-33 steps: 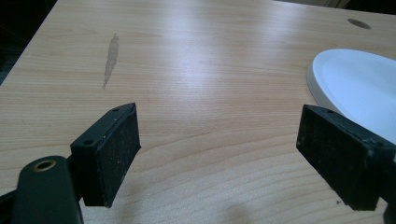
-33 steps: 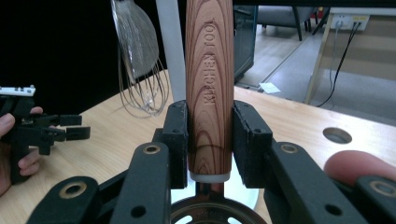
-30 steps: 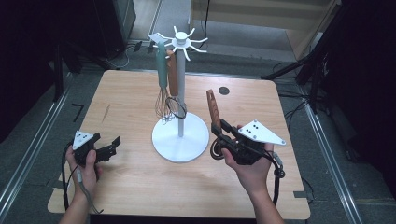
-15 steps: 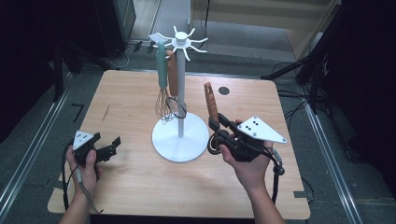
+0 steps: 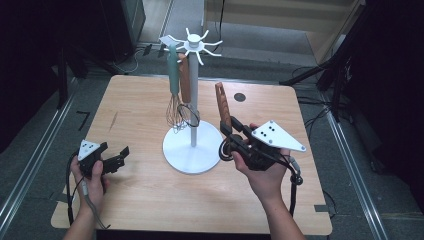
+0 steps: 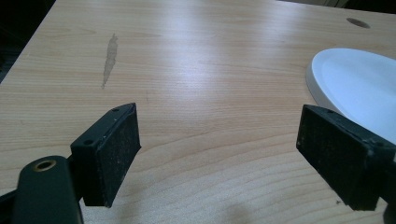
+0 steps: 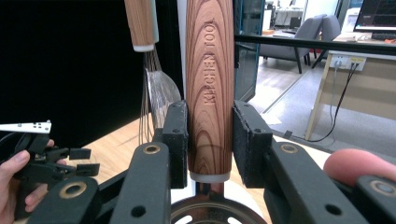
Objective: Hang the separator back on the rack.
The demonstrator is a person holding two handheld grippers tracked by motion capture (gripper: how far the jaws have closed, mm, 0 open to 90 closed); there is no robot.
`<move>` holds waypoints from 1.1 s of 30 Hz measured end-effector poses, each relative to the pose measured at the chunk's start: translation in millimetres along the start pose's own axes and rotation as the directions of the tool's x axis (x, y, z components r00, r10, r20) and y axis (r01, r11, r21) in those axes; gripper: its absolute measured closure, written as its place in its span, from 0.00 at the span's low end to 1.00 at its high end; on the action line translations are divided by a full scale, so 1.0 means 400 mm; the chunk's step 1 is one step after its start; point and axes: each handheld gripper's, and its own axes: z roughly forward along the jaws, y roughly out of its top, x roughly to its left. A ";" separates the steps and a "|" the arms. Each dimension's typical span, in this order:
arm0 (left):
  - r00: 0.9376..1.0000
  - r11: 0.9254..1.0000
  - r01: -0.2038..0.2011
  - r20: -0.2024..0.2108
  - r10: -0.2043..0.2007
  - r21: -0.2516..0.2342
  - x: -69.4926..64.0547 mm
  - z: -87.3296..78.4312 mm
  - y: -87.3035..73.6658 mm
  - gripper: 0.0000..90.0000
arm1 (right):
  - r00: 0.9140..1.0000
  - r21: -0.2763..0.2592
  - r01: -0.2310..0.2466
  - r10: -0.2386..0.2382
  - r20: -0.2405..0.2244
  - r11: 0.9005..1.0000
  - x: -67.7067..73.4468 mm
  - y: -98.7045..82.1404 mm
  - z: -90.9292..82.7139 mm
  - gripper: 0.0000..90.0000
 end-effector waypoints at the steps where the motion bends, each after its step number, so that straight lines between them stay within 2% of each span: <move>1: 1.000 1.000 0.000 0.000 0.000 0.000 0.000 0.000 0.000 0.15 | 1.000 -0.005 0.001 -0.001 -0.001 1.000 0.001 0.003 0.001 0.79; 7: 1.000 1.000 -0.001 0.001 0.001 -0.001 0.000 0.000 0.000 0.15 | 1.000 -0.020 -0.004 0.003 -0.004 1.000 0.003 0.017 0.003 0.79; 23: 1.000 1.000 -0.003 0.001 0.003 -0.002 -0.001 0.000 0.000 0.15 | 0.999 -0.080 0.041 -0.040 0.013 0.996 0.033 0.055 0.007 0.79; 33: 1.000 1.000 -0.003 0.000 0.003 0.000 -0.002 0.000 0.000 0.15 | 0.998 -0.115 0.061 -0.061 0.009 0.991 0.050 0.077 0.012 0.79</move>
